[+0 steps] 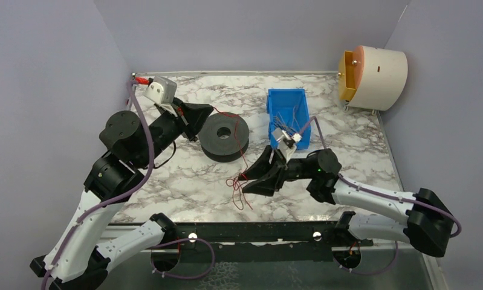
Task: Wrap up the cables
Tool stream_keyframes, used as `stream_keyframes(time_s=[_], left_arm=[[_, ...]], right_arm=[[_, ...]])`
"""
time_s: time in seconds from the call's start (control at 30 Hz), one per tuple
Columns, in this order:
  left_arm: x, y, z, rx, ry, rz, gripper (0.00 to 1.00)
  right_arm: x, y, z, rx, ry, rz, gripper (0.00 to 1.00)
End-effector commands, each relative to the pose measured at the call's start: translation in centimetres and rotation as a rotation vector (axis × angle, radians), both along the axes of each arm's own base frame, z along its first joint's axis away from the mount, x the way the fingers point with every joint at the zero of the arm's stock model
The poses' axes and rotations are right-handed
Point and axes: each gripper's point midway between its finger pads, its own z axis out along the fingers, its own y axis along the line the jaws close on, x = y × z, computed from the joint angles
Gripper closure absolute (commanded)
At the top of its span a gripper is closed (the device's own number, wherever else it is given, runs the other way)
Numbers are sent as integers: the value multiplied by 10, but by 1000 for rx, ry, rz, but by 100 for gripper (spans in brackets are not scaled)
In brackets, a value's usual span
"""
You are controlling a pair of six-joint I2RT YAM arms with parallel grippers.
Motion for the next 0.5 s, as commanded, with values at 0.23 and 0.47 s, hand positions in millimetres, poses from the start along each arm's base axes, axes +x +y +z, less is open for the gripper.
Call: stream_keyframes(time_s=[0.23,0.47], left_arm=[[42,53,-101,154,196,393,100],[42,57,-164,257,316,422,100]], right_arm=[[3,-57,130,346,-140,-271,48],[11,-91,204,487,-276,-462,39]])
